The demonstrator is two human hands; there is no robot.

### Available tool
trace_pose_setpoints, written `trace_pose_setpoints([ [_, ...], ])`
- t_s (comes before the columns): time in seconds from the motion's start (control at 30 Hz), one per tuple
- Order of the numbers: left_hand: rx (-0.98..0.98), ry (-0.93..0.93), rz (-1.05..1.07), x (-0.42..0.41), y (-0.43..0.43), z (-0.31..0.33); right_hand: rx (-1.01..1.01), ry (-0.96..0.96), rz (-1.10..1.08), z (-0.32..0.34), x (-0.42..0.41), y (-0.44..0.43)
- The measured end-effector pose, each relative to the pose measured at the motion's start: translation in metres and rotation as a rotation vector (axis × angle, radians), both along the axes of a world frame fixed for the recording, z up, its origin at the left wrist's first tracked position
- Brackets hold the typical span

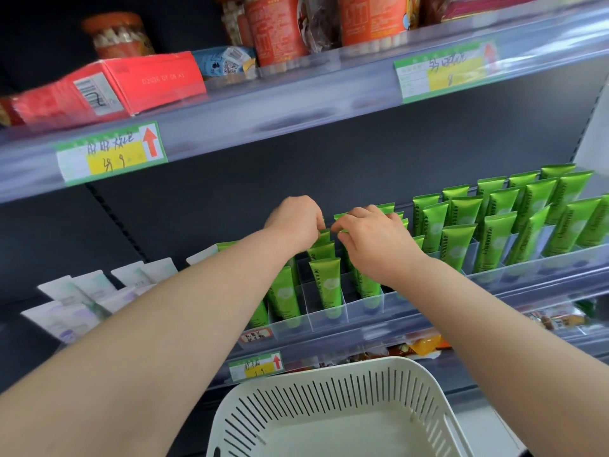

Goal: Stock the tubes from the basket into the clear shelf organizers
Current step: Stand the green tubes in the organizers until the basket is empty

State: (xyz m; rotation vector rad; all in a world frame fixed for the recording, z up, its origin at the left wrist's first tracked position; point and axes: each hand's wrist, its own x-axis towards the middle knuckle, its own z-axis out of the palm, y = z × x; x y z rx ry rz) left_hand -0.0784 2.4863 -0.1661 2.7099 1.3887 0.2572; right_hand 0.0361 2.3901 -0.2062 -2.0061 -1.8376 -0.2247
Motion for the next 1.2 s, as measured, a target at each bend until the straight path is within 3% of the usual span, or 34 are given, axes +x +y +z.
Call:
trace_pose_setpoints([
  [0.33, 0.012, -0.093, 0.027, -0.038, -0.003, 0.021, 0.039, -0.027, 0.095, 0.013, -0.036, 0.001],
  [0.57, 0.007, -0.129, 0.066, -0.087, 0.000, 0.025, -0.062, -0.132, 0.183, 0.008, -0.076, 0.013],
  [1.03, -0.062, -0.043, 0.038, -0.099, -0.001, 0.006, -0.166, -0.142, 0.131, 0.000, -0.079, 0.022],
  [1.2, -0.053, 0.006, 0.044, -0.094, -0.002, -0.002, -0.104, -0.136, 0.121, 0.004, -0.070, 0.015],
])
